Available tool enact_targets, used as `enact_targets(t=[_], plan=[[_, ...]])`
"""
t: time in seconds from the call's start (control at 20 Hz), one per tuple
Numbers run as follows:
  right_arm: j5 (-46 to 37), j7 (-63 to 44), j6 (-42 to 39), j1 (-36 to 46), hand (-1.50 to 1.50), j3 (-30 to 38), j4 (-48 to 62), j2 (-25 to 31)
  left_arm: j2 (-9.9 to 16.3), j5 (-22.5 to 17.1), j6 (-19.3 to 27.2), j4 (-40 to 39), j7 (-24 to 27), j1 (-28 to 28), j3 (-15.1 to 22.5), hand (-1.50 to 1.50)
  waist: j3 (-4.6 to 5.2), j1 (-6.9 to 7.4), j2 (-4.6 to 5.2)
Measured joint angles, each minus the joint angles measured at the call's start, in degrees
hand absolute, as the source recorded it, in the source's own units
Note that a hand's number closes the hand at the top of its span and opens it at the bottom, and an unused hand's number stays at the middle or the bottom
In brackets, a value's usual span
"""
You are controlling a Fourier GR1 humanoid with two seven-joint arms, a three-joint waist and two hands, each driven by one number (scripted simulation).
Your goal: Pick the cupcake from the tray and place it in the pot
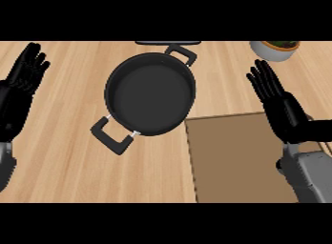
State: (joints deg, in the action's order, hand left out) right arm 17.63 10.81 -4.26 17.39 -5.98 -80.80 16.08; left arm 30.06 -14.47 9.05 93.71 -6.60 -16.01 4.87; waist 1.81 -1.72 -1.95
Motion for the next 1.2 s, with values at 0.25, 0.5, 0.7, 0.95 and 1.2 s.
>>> enact_targets(t=[0.25, 0.5, 0.7, 0.95, 1.2], plan=[[-2.1, -2.7, -2.8, -4.5, 1.5, -0.8, -4.5, 5.8, 1.4, 4.2, 2.6, -3.5, -1.3, 6.0, -0.4, 0.0, -1.24, 0.57, 1.18], [-13.3, 0.2, 7.1, -7.8, -1.5, 4.4, -5.8, 12.8, 2.6, 5.6, 5.0, -9.5, -6.2, 12.0, -1.5, 0.0, -1.45, -1.17, 1.23], [-19.9, 7.1, 15.6, -16.6, -1.5, 5.4, -10.4, 11.2, 1.9, 6.9, 6.4, -11.9, -9.6, 12.8, -0.9, 0.0, -1.69, -0.97, 1.49], [-25.0, 7.3, 18.3, -29.0, -1.5, 6.3, -22.5, 13.5, 0.7, 8.9, 7.2, -12.0, -13.1, 12.0, 0.2, 0.0, -1.74, -0.28, 1.6], [-31.1, -3.7, 15.4, -35.8, -1.5, 8.7, -31.5, 21.8, 0.3, 9.9, 7.6, -11.7, -14.5, 11.7, 0.5, 0.0, -1.63, -0.03, 1.64]])
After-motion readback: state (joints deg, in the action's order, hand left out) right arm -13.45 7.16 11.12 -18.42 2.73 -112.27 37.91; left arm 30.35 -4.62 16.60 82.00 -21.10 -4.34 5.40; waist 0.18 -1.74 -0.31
